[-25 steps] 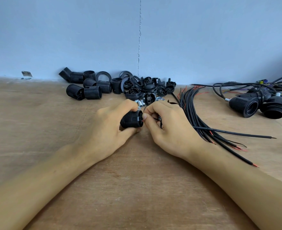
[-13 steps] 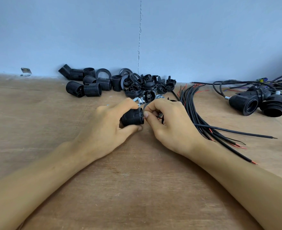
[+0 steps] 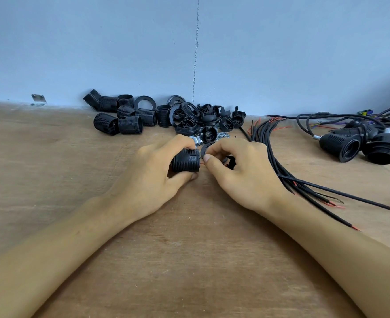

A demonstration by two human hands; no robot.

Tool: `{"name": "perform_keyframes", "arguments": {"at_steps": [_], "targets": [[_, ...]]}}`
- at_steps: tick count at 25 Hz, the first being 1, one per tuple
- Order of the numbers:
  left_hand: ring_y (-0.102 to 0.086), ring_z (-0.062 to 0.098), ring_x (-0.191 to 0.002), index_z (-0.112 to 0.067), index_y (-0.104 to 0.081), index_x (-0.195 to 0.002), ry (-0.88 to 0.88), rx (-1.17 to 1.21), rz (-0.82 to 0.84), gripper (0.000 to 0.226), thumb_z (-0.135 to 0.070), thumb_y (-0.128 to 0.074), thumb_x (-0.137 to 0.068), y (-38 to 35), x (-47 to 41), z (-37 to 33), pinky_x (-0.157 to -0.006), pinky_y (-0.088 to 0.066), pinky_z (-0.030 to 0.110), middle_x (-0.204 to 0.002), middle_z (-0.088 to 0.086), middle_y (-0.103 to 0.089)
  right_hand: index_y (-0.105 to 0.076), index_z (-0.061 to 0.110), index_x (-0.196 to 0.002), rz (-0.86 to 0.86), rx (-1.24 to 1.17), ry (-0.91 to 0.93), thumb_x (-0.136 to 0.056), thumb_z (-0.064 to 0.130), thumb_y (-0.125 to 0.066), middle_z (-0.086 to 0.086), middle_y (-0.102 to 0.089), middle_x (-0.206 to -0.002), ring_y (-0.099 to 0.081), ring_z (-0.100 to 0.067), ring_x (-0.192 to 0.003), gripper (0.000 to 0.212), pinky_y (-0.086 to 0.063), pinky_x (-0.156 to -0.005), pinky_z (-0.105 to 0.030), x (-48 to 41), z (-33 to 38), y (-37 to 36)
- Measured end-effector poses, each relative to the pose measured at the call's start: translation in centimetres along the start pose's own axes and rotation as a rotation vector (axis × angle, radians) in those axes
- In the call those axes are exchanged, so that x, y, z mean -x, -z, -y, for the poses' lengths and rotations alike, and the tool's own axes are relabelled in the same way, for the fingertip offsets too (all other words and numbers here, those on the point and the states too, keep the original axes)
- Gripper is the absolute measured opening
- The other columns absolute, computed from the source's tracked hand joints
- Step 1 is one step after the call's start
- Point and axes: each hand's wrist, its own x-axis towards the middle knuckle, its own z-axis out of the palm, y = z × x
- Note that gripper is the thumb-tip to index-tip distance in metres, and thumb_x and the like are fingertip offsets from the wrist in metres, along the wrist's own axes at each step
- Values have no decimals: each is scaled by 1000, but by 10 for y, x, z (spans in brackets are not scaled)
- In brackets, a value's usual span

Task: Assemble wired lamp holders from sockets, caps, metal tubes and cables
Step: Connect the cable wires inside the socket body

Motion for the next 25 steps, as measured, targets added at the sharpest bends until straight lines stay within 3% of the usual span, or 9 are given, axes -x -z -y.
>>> {"name": "perform_keyframes", "arguments": {"at_steps": [4,8,11,19,25], "targets": [[-61,7,-81,-37,-57,-112,-13,-11,-12,46,-32,-85,-77,0,0,-1,-76,-44,19,-94,-13,-69,-58,35,-75,46,30,8,-91,25,-66,16,-61,-71,-59,-6,-77,21,-47,-92,-47,-3,-4,-1],[-62,6,-78,-36,-58,-111,-27,-14,-14,45,-31,-86,-77,1,0,-4,-73,-45,21,-91,-13,-70,-55,41,-71,73,8,4,-92,25,-65,18,-59,-67,-58,-5,-71,28,-41,-75,-25,-5,-8,-1],[-59,5,-78,-35,-59,-110,-37,-16,-15,43,-30,-86,-77,2,0,-5,-72,-44,13,-86,-14,-68,-54,42,-71,78,2,1,-93,26,-65,17,-59,-67,-57,-5,-70,29,-34,-69,-17,-6,-9,-1],[-60,7,-74,-34,-60,-108,-17,-7,-17,43,-28,-88,-77,4,0,-10,-69,-46,24,-84,-14,-68,-63,28,-76,87,-16,30,-92,22,-65,7,-61,-67,-56,-10,-70,17,-33,-64,-13,-6,-10,-3],[-63,15,-71,-30,-62,-108,-3,-13,-7,39,-23,-88,-78,5,1,-16,-71,-46,28,-84,-9,-70,-59,28,-76,114,-22,1,-94,22,-60,13,-56,-63,-52,-7,-66,19,-36,-63,-17,-7,-10,-5]]}}
